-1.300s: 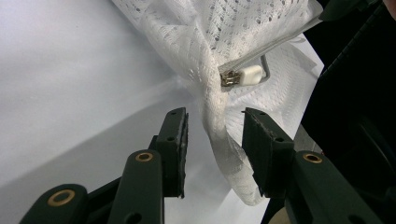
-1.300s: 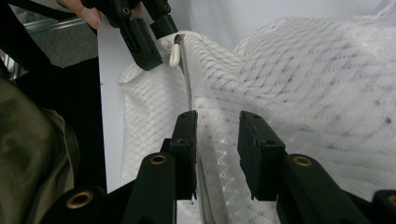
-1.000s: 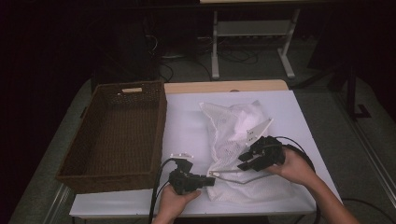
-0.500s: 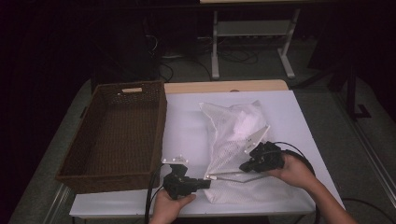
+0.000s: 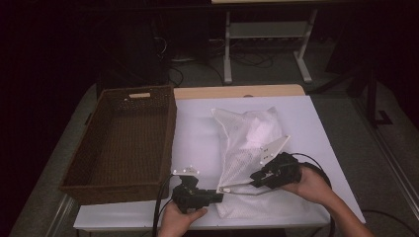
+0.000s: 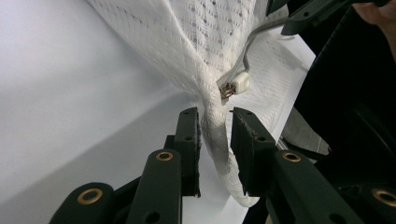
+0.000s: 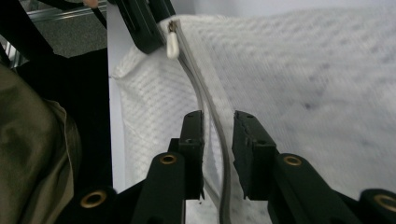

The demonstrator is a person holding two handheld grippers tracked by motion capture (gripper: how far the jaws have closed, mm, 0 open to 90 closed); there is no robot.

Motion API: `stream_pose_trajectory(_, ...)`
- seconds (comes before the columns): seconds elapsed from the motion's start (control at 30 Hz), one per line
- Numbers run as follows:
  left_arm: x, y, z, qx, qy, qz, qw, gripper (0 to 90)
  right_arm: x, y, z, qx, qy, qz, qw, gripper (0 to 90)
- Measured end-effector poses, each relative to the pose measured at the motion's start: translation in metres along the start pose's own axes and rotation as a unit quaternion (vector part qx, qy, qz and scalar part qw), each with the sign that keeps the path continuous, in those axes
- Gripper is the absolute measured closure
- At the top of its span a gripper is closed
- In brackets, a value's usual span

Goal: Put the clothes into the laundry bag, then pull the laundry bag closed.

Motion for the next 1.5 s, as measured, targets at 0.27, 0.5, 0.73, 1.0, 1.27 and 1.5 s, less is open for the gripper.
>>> stream_pose_trajectory(0.27, 0.002, 0.003, 0.006, 0.002, -0.008, 0.002, 1.0000, 71.9, 0.007, -0.008, -0.012, -0.016, 0.004, -0.002, 0.9999, 68.8)
stream_pose_trajectory(0.5, 0.000, 0.002, 0.005, -0.001, -0.005, -0.002, 1.0000, 68.3, 0.010, -0.011, -0.017, -0.019, 0.005, -0.004, 0.9998, 66.3)
stream_pose_trajectory(0.73, 0.002, 0.004, 0.004, -0.002, -0.004, -0.002, 1.0000, 66.8, 0.019, -0.021, -0.020, -0.035, 0.002, -0.001, 0.9994, 62.4)
stream_pose_trajectory(1.0, -0.002, 0.004, 0.001, 0.008, 0.001, -0.002, 1.0000, 84.1, 0.039, -0.034, -0.028, -0.061, 0.004, -0.011, 0.9981, 61.5)
stream_pose_trajectory(1.27, -0.004, 0.005, 0.000, 0.006, 0.008, 0.008, 0.9999, 86.9, 0.049, -0.036, -0.034, -0.076, 0.011, -0.004, 0.9971, 66.8)
stream_pose_trajectory(1.5, -0.006, 0.004, 0.000, 0.000, 0.015, 0.013, 0.9998, 86.9, 0.051, -0.038, -0.040, -0.087, 0.017, 0.003, 0.9961, 78.4)
Point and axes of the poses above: each handheld gripper's, and its own axes: x roughly forward along the jaws, z roughly out of its underside, y roughly to its right, the point moved 8 cm from there along x, roughly forward along the jaws, and after that the axes turned 10 degrees about x, right-handed, at the moved point
